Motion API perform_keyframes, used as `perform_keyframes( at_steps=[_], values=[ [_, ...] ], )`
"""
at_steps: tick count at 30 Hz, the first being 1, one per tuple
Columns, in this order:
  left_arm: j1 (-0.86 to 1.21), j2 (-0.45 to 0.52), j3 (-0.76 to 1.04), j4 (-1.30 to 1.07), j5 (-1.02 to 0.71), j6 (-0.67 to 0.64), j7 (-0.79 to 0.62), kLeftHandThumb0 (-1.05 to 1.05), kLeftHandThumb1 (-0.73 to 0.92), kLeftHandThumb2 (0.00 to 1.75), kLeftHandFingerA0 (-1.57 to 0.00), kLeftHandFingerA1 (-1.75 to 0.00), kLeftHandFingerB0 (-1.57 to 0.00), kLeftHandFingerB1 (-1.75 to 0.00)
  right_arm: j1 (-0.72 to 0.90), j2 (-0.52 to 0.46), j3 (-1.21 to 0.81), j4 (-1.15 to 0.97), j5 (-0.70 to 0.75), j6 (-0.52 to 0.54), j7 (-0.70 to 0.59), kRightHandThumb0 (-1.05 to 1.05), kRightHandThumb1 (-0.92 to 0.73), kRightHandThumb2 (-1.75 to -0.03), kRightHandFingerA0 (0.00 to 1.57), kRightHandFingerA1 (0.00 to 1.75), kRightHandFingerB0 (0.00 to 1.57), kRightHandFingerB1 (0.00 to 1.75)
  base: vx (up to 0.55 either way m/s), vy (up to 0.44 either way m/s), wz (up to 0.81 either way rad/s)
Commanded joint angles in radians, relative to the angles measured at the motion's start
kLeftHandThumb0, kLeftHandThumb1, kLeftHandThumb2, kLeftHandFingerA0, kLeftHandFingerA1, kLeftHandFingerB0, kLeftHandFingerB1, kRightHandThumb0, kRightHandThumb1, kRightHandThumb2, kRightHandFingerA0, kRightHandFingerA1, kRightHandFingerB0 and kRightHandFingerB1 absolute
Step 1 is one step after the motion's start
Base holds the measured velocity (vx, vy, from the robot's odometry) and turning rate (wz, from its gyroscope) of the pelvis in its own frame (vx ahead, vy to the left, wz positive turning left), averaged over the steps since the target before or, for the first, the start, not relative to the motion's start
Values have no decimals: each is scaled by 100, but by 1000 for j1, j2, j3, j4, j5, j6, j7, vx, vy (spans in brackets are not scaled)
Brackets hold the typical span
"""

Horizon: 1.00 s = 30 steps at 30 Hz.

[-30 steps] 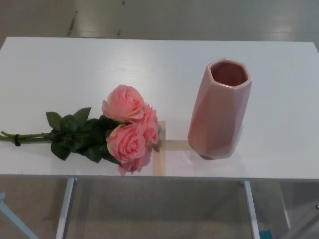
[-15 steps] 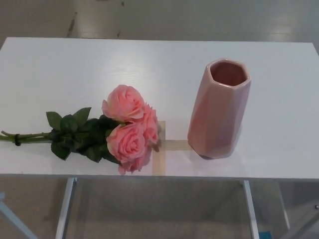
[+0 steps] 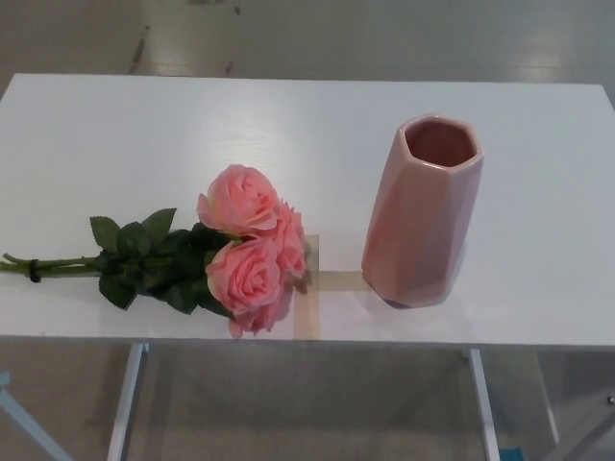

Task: Use the left hand to pick up the rose and then lift and insert it into the pink vase.

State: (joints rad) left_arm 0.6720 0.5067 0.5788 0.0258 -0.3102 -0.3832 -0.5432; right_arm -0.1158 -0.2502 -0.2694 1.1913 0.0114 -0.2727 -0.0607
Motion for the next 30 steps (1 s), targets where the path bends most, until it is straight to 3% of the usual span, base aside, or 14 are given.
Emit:
perform_keyframes(
  at_steps=[1, 4, 5, 9, 10, 16, 17, 18, 21, 23, 24, 25, 28, 30],
  values=[
    [113, 28, 126, -407, -195, -31, -86, -63, 39, 76, 0, -17, 0, -9, 0, -2, 1, 15, 12, -6, -5, -22, -66, -59, 61, 50, 58, 48, 0, 0, 0],
    [112, 22, 134, -427, -195, -17, -85, -63, 39, 76, 0, -17, 0, -9, 0, -2, 2, 15, 11, -5, -5, -22, -66, -59, 61, 50, 58, 48, 0, 0, 0],
    [7, 77, 119, -490, -156, 38, -28, -63, 38, 78, 0, -19, 0, -14, 6, -3, 9, 12, 3, -8, -10, -22, -66, -59, 61, 50, 58, 48, 0, 0, 0],
    [-96, 124, 89, -507, -89, 89, -1, -63, 39, 79, -3, -20, -4, -17, 0, -2, 16, 15, 0, -4, -11, -22, -66, -59, 61, 50, 58, 48, 0, 0, 0],
    [-160, 151, 58, -505, -50, 108, 4, -68, 47, 55, -2, -26, -2, -25, -2, -4, 18, 17, 0, -3, -10, -22, -66, -59, 62, 50, 58, 48, 0, 0, 0],
    [-296, 221, -20, -534, 15, 219, 10, -68, 48, 55, -4, -26, -2, -24, -4, -10, 19, 24, 7, -7, -8, -22, -66, -59, 61, 50, 58, 48, 0, 0, 0],
    [-380, 252, -88, -506, 79, 238, 11, -63, 38, 73, -5, -24, -4, -20, -4, -10, 19, 22, 8, -8, -6, -22, -66, -59, 62, 51, 58, 48, 0, 0, 0],
    [-503, 299, -190, -462, 174, 262, 15, -63, 38, 73, -5, -24, -4, -20, -3, -10, 20, 20, 8, -9, -4, -22, -66, -59, 62, 51, 58, 48, 0, 0, 0],
    [-615, 321, -290, -427, 257, 309, 21, -62, 36, 64, -4, -21, -6, -20, -6, -9, 21, 19, 8, -5, -6, -22, -66, -59, 62, 51, 58, 48, 0, 0, 5],
    [-688, 330, -354, -394, 296, 338, 20, -59, 35, 70, -4, -21, -4, -20, -9, -7, 20, 21, 10, -3, -6, -22, -66, -59, 62, 51, 58, 48, 0, 0, 0],
    [-759, 331, -419, -357, 345, 368, 13, -60, 42, 54, 0, -26, -1, -25, -11, -9, 22, 22, 8, -4, -5, -22, -66, -59, 62, 51, 58, 48, 0, 0, 0],
    [-811, 332, -468, -323, 386, 383, 7, -54, 34, 76, 0, -22, 0, -23, -14, -10, 27, 22, 3, -1, -7, -22, -66, -59, 62, 51, 58, 48, 0, 0, 0],
    [-827, 336, -484, -313, 393, 389, 12, -54, 34, 76, 0, -22, 0, -23, -15, -10, 28, 22, 3, 0, -7, -22, -66, -59, 62, 51, 58, 48, 0, 0, 0],
    [-942, 327, -609, -227, 505, 420, -14, -57, 35, 77, 0, -17, 0, -22, -16, -11, 26, 14, 9, 3, 4, -22, -66, -59, 62, 51, 58, 48, 0, 0, 0]
  ],
)
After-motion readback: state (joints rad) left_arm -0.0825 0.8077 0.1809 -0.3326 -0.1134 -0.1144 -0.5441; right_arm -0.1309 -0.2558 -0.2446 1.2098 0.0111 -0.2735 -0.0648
